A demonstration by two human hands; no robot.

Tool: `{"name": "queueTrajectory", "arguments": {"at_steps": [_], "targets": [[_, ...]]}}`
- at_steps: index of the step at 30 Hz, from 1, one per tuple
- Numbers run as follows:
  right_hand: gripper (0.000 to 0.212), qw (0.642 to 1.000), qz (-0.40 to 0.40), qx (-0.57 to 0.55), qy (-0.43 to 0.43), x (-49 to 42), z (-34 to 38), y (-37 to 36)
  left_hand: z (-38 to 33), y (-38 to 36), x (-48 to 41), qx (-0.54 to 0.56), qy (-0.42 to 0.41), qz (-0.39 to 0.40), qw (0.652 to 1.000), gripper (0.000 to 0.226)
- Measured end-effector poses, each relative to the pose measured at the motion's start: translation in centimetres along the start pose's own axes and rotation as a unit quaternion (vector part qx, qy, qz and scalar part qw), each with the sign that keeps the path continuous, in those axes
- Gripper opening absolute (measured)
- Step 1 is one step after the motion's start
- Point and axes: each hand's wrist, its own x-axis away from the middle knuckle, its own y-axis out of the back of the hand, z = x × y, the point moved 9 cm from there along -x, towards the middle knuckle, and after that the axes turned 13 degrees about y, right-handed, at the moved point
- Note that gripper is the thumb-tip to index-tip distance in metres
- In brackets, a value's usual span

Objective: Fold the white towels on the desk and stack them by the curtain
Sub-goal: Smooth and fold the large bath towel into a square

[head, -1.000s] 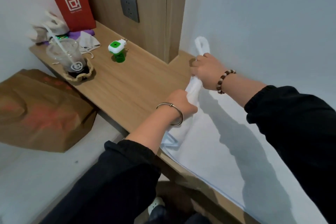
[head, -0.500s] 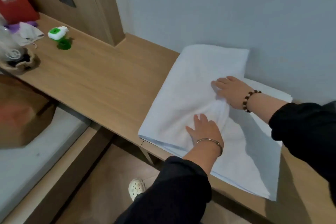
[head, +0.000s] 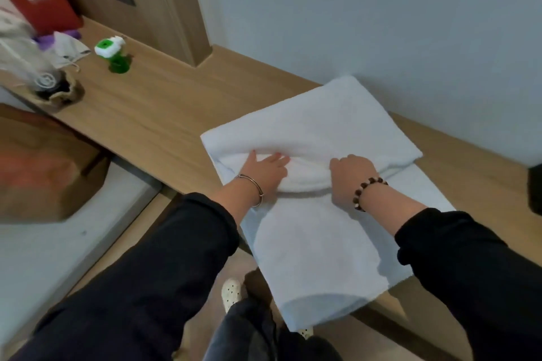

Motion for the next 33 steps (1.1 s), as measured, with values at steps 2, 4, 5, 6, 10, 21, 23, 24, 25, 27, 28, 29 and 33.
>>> {"name": "queueTrajectory", "arguments": {"at_steps": [2, 4, 5, 6, 10, 21, 23, 24, 25, 27, 28, 29, 33], "targets": [[0.009, 1.000, -0.011, -0.006, -0.010, -0.4, 2.6, 0.1, 3.2, 0.1, -0.9, -0.022, 0.022, -0.019, 0.999, 0.043], [0.008, 0.997, -0.046, -0.053, -0.039, -0.4, 4.3, -0.2, 5.8, 0.4, -2.4, -0.039, 0.044, -0.032, 0.998, 0.046], [0.011, 0.992, -0.072, -0.088, -0.058, -0.3, 4.7, -0.5, 6.8, 0.6, -3.2, -0.043, 0.054, -0.041, 0.997, 0.047], [0.016, 0.986, -0.095, -0.113, -0.077, -0.1, 4.7, -0.8, 7.5, 0.9, -4.2, -0.039, 0.061, -0.048, 0.996, 0.048], [0.032, 0.984, -0.125, -0.075, -0.107, -1.1, 3.7, -1.4, 8.4, 1.7, -7.3, -0.011, 0.066, -0.072, 0.995, 0.047], [0.075, 0.967, -0.052, -0.065, -0.241, -5.7, -4.6, -0.7, 9.6, 5.0, -13.7, 0.048, 0.079, -0.126, 0.988, 0.066], [0.082, 0.964, -0.041, -0.098, -0.242, -5.2, -4.1, -1.0, 9.7, 4.8, -12.7, 0.051, 0.057, -0.136, 0.988, 0.068], [0.077, 0.963, -0.045, -0.110, -0.241, -4.8, -3.8, -0.7, 9.8, 4.7, -11.9, 0.055, 0.045, -0.137, 0.988, 0.067], [0.068, 0.962, -0.062, -0.116, -0.241, -4.2, -3.6, -0.1, 10.0, 5.0, -11.1, 0.065, 0.035, -0.141, 0.987, 0.065], [0.050, 0.953, -0.120, -0.117, -0.253, -2.7, -3.5, 2.1, 10.4, 6.5, -9.4, 0.090, 0.020, -0.160, 0.983, 0.067], [0.041, 0.945, -0.158, -0.118, -0.261, -1.9, -3.5, 3.4, 10.6, 7.4, -8.4, 0.102, 0.016, -0.174, 0.979, 0.070], [0.036, 0.936, -0.206, -0.114, -0.262, -1.0, -3.4, 5.1, 10.9, 8.4, -7.3, 0.119, 0.015, -0.191, 0.974, 0.073], [0.038, 0.886, -0.418, -0.041, -0.198, 3.8, 0.0, 11.9, 12.4, 11.2, -1.0, 0.193, -0.002, -0.301, 0.934, 0.077]]}}
